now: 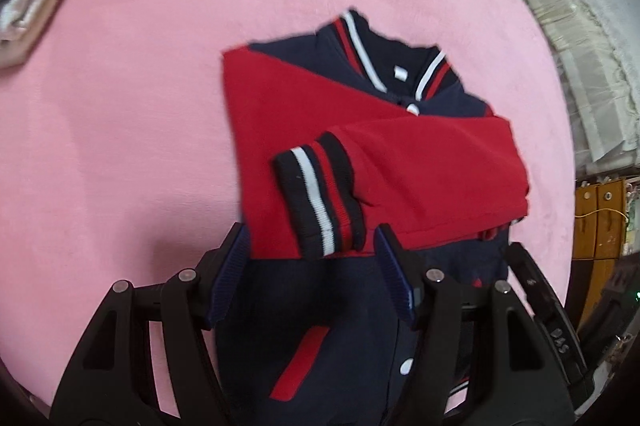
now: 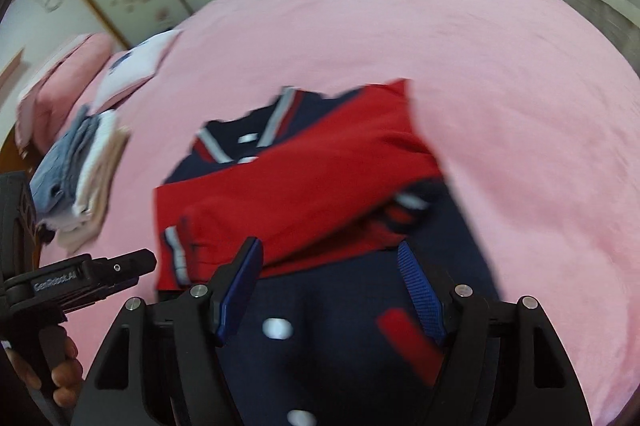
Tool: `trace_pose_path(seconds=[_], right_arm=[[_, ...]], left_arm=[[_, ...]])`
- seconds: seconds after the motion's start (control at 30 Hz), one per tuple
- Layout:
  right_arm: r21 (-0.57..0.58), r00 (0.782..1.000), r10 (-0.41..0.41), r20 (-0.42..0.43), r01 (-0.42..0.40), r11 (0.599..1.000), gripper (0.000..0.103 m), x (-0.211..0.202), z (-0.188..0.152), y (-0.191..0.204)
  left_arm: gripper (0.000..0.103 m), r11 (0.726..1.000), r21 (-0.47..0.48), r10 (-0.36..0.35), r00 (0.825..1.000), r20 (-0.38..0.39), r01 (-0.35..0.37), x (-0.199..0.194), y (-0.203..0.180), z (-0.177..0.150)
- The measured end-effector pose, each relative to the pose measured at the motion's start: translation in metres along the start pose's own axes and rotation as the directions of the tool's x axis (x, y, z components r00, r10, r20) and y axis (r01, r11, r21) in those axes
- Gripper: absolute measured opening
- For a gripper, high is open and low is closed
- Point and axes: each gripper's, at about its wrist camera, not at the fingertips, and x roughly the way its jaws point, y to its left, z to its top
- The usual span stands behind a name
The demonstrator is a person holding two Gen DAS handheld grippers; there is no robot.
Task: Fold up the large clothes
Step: 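Fold the held sleeve across the jacket body with the right tool, release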
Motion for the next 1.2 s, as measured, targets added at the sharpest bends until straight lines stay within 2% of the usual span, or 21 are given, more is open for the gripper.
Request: trace_pose_path(seconds=[0.1, 0.2, 0.3, 0.33, 0.37, 0.4, 0.47, 0.53, 0.6, 0.7, 0.73, 0.8, 0.83, 0.9, 1.03, 1.13, 1.17, 1.2], right_arm=[[0.029, 1.000, 0.000, -0.029, 0.001, 1.000, 0.069, 0.002, 0.005, -0.027], [0.035, 0.998, 0.000, -0.070, 0.003, 0.999, 0.061, 0.014, 0.010, -0.042], [0.044, 0.992, 0.063, -0.110, -0.059, 0.997, 0.053, 0.036, 0.016, -0.051], [0.063, 0.988, 0.099, -0.118, -0.092, 0.994, 0.047, 0.043, 0.019, -0.057], [0.079, 0.986, 0.122, -0.117, -0.113, 0.990, 0.041, 0.049, 0.021, -0.060], [0.101, 0.982, 0.151, -0.114, -0.140, 0.985, 0.038, 0.053, 0.023, -0.065], [0.134, 0.975, 0.186, -0.119, -0.170, 0.976, 0.026, 0.058, 0.029, -0.071], [0.158, 0.970, 0.208, -0.126, -0.188, 0.969, 0.022, 0.060, 0.032, -0.078], [0.230, 0.960, 0.245, -0.133, -0.210, 0.950, 0.019, 0.062, 0.030, -0.086], [0.382, 0.937, 0.325, -0.132, -0.254, 0.888, 0.018, 0.059, 0.021, -0.100], [0.447, 0.925, 0.356, -0.131, -0.266, 0.854, 0.018, 0.058, 0.015, -0.106], [0.526, 0.916, 0.380, -0.129, -0.261, 0.809, 0.017, 0.057, 0.006, -0.113], [0.547, 0.918, 0.375, -0.133, -0.247, 0.800, 0.017, 0.058, 0.002, -0.116], [0.544, 0.926, 0.353, -0.134, -0.229, 0.807, 0.017, 0.061, 0.000, -0.117], [0.462, 0.946, 0.287, -0.151, -0.189, 0.867, 0.018, 0.065, 0.012, -0.109], [0.429, 0.945, 0.269, -0.187, -0.168, 0.888, 0.021, 0.071, 0.022, -0.101], [0.421, 0.945, 0.264, -0.194, -0.163, 0.892, 0.023, 0.071, 0.024, -0.101], [0.407, 0.948, 0.248, -0.199, -0.151, 0.901, 0.025, 0.068, 0.026, -0.100]], left_arm=[[0.056, 0.999, -0.035, 0.040, 0.999, -0.023, -0.041, 0.017, -0.007, 0.002], [0.031, 0.998, -0.019, 0.061, 0.998, -0.016, -0.061, 0.027, -0.015, 0.005], [0.016, 0.996, 0.012, 0.093, 0.996, 0.006, -0.093, 0.030, -0.025, 0.007], [0.008, 0.994, 0.026, 0.104, 0.994, 0.029, -0.105, 0.029, -0.030, 0.008], [0.005, 0.994, 0.029, 0.104, 0.993, 0.048, -0.106, 0.027, -0.033, 0.009], [0.004, 0.995, 0.023, 0.097, 0.993, 0.071, -0.099, 0.023, -0.037, 0.011], [0.003, 0.997, 0.007, 0.078, 0.990, 0.115, -0.079, 0.013, -0.043, 0.015], [0.003, 0.998, 0.007, 0.060, 0.981, 0.187, -0.062, -0.002, -0.052, 0.022], [0.003, 0.998, 0.023, 0.048, 0.965, 0.260, -0.056, -0.017, -0.062, 0.030], [0.003, 0.997, 0.048, 0.038, 0.949, 0.312, -0.056, -0.033, -0.074, 0.042], [0.003, 0.997, 0.051, 0.036, 0.945, 0.324, -0.055, -0.035, -0.078, 0.047], [0.003, 0.997, 0.048, 0.039, 0.942, 0.334, -0.058, -0.038, -0.080, 0.055], [0.003, 0.997, 0.046, 0.045, 0.941, 0.334, -0.064, -0.037, -0.081, 0.057], [0.003, 0.996, 0.038, 0.061, 0.946, 0.318, -0.076, -0.035, -0.076, 0.054], [0.003, 0.993, 0.012, 0.112, 0.960, 0.256, -0.119, -0.026, -0.045, 0.042], [0.004, 0.987, -0.003, 0.156, 0.971, 0.181, -0.158, -0.002, -0.027, 0.030], [0.004, 0.981, -0.012, 0.195, 0.969, 0.149, -0.195, 0.005, -0.021, 0.026], [0.004, 0.968, -0.024, 0.249, 0.959, 0.133, -0.249, 0.008, -0.017, 0.024]])
